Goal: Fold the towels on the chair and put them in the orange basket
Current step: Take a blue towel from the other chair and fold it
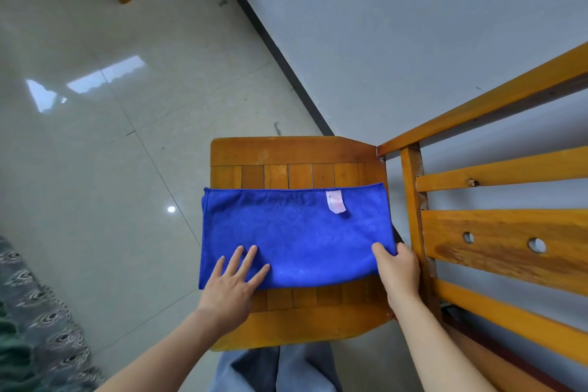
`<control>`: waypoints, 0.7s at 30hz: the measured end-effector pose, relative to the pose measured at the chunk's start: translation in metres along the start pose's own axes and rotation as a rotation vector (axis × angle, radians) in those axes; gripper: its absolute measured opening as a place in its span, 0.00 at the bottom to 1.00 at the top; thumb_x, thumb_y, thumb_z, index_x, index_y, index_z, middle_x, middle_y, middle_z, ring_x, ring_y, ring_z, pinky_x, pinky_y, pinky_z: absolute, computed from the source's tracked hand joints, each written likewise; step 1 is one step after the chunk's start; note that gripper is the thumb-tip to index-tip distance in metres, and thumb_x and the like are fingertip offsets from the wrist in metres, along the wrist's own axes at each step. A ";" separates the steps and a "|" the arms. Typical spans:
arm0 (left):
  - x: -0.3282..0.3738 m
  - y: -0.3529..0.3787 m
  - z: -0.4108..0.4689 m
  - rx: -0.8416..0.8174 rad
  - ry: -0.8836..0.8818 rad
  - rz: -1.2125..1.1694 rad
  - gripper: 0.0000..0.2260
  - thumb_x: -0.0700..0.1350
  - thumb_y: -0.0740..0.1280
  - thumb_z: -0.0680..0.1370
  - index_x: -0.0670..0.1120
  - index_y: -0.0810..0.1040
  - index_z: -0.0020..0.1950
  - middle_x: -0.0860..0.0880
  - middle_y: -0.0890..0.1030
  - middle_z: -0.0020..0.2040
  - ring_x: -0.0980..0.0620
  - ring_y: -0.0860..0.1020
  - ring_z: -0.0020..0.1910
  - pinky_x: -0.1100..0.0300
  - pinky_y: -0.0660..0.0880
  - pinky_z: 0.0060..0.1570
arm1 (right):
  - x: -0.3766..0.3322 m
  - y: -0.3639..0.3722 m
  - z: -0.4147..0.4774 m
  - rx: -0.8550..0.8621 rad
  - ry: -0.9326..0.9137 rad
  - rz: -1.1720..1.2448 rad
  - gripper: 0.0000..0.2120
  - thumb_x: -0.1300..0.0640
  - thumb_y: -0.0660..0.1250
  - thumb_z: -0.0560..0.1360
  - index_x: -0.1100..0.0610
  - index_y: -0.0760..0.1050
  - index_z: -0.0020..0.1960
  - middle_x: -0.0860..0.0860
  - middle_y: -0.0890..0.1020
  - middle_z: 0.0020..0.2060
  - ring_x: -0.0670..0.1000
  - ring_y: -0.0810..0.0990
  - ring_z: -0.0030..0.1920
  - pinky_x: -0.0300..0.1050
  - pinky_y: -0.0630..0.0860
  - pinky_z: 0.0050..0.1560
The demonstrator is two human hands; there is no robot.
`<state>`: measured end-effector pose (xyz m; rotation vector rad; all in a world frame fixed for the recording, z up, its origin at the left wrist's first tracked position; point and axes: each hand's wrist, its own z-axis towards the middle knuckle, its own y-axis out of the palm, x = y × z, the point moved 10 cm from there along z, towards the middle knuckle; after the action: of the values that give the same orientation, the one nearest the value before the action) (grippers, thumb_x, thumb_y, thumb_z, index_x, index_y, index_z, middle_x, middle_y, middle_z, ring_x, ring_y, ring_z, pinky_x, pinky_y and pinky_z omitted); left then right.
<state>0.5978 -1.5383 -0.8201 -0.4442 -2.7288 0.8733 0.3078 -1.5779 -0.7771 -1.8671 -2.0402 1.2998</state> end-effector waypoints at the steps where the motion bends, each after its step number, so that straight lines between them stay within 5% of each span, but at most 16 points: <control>1: 0.004 0.001 0.000 0.001 -0.004 -0.009 0.26 0.48 0.49 0.81 0.56 0.40 0.76 0.46 0.32 0.74 0.41 0.38 0.75 0.43 0.42 0.73 | 0.003 0.003 -0.005 -0.025 0.007 0.021 0.07 0.59 0.64 0.74 0.59 0.70 0.39 0.56 0.76 0.38 0.51 0.74 0.35 0.42 0.70 0.34; 5: 0.006 -0.001 -0.002 -0.009 -0.052 -0.061 0.25 0.49 0.50 0.81 0.56 0.44 0.76 0.46 0.37 0.77 0.42 0.39 0.76 0.44 0.43 0.73 | 0.039 0.018 -0.010 -0.147 0.206 0.105 0.05 0.57 0.63 0.77 0.56 0.69 0.50 0.53 0.75 0.45 0.52 0.77 0.43 0.51 0.76 0.49; 9: -0.006 -0.003 -0.002 -0.004 -0.054 -0.075 0.24 0.51 0.50 0.81 0.58 0.47 0.76 0.49 0.39 0.77 0.45 0.42 0.76 0.44 0.44 0.73 | 0.043 0.011 0.001 -0.110 0.242 0.192 0.14 0.55 0.67 0.75 0.57 0.71 0.59 0.55 0.77 0.54 0.56 0.77 0.52 0.44 0.75 0.40; 14: -0.016 -0.001 -0.004 -0.021 -0.044 -0.059 0.23 0.53 0.50 0.81 0.59 0.47 0.76 0.51 0.39 0.77 0.47 0.42 0.76 0.44 0.44 0.73 | 0.048 0.019 -0.001 -0.188 0.346 0.158 0.26 0.58 0.69 0.73 0.56 0.65 0.69 0.56 0.76 0.62 0.60 0.76 0.59 0.54 0.78 0.50; 17: -0.015 -0.003 -0.005 -0.020 -0.047 -0.064 0.24 0.52 0.50 0.81 0.58 0.47 0.76 0.51 0.39 0.77 0.47 0.41 0.76 0.45 0.44 0.73 | 0.042 0.016 -0.008 -0.176 0.372 0.149 0.17 0.63 0.68 0.74 0.63 0.71 0.61 0.59 0.78 0.58 0.60 0.78 0.55 0.44 0.75 0.35; 21: -0.011 -0.002 -0.005 0.003 -0.064 -0.113 0.24 0.51 0.50 0.81 0.58 0.47 0.76 0.50 0.39 0.77 0.46 0.41 0.76 0.46 0.43 0.73 | -0.012 0.006 -0.023 -0.175 0.116 0.083 0.05 0.62 0.66 0.75 0.58 0.74 0.51 0.54 0.79 0.48 0.51 0.79 0.43 0.40 0.74 0.32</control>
<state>0.6094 -1.5416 -0.8165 -0.2622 -2.7789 0.8759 0.3285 -1.5772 -0.7606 -2.0685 -2.0977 1.0311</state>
